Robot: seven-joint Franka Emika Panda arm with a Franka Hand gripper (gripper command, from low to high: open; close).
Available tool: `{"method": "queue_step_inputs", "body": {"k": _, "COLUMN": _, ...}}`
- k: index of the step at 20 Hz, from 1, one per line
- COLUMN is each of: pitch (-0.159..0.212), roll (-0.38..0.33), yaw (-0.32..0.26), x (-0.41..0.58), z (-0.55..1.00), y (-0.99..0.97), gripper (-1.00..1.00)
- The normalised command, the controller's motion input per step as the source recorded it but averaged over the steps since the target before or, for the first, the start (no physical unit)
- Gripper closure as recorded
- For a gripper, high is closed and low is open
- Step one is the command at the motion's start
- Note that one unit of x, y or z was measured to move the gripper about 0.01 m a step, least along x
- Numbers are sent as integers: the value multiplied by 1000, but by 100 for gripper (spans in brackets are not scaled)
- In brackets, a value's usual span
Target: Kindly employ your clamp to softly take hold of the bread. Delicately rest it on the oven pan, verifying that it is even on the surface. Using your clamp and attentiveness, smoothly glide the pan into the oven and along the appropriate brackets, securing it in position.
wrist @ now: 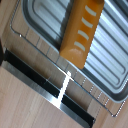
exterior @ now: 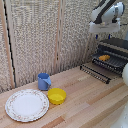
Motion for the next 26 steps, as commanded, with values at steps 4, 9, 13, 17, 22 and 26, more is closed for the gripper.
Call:
{"method": "queue_step_inputs", "body": {"k": 4, "pitch": 188, "roll": -189, "yaw": 53, "x": -292, "z": -226, "y": 596, "gripper": -100}}
{"method": "queue_step_inputs", "body": {"k": 9, "pitch": 204, "roll": -212, "yaw": 56, "x": -414, "z": -142, "y": 526, "gripper": -100}}
{"method": "queue_step_inputs", "body": {"k": 13, "pitch": 186, "roll": -303, "yaw": 135, "x": -484, "z": -59, "y": 91, "gripper": -100}}
{"method": "queue_step_inputs", "body": {"k": 17, "pitch": 164, "roll": -323, "yaw": 189, "x": -345, "z": -90, "y": 0, "gripper": -100}}
{"method": "queue_step_inputs", "body": {"k": 22, "pitch": 146, "roll": -345, "yaw": 220, "x": -191, "z": -141, "y": 0, "gripper": -100}}
{"method": "queue_step_inputs", "body": {"k": 26, "pitch": 110, "roll": -325, "yaw": 248, "x": -86, "z": -235, "y": 0, "gripper": -100}}
